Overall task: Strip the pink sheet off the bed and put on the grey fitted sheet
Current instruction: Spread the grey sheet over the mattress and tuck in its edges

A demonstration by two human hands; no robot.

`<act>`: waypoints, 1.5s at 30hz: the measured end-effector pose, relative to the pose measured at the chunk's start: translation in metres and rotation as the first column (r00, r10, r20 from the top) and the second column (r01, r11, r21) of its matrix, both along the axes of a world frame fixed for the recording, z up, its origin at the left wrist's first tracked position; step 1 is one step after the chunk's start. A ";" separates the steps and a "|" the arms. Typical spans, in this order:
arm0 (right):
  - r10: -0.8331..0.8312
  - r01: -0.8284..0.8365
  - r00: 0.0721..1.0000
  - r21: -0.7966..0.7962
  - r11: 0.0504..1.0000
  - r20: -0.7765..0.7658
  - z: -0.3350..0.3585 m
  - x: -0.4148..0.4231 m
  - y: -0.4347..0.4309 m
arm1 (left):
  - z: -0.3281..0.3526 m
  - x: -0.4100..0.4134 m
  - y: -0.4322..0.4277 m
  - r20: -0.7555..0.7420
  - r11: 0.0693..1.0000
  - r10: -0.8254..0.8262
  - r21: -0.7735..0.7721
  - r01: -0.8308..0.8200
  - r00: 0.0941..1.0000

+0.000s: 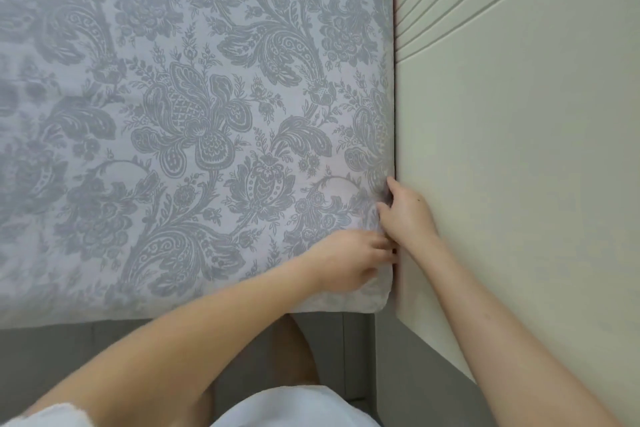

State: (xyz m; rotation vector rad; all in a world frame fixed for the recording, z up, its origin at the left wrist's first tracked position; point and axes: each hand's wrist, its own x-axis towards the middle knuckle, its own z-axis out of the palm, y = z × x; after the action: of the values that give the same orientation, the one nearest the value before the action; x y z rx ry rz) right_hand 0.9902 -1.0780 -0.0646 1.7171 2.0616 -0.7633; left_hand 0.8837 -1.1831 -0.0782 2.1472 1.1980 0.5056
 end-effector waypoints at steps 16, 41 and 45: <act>0.176 -0.143 0.929 -0.121 0.982 0.327 -0.009 0.070 -0.150 | 0.000 -0.044 -0.137 -0.566 0.972 -0.091 -0.231 -0.051 0.819; 0.744 -0.745 0.667 -0.037 0.666 -0.023 0.264 -0.333 -0.179 | 0.282 -0.344 -0.278 -0.472 0.499 0.774 0.042 -0.866 0.423; 0.849 -0.847 0.526 0.070 0.528 -0.046 0.313 -0.421 -0.230 | 0.328 -0.404 -0.343 -0.394 0.236 0.903 0.129 -0.963 0.169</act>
State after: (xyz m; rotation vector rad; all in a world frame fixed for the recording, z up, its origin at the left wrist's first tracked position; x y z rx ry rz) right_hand 0.5689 -1.3077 0.2480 0.4620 2.5697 -0.4329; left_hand 0.4799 -1.5260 0.2502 1.0551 2.7351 0.4184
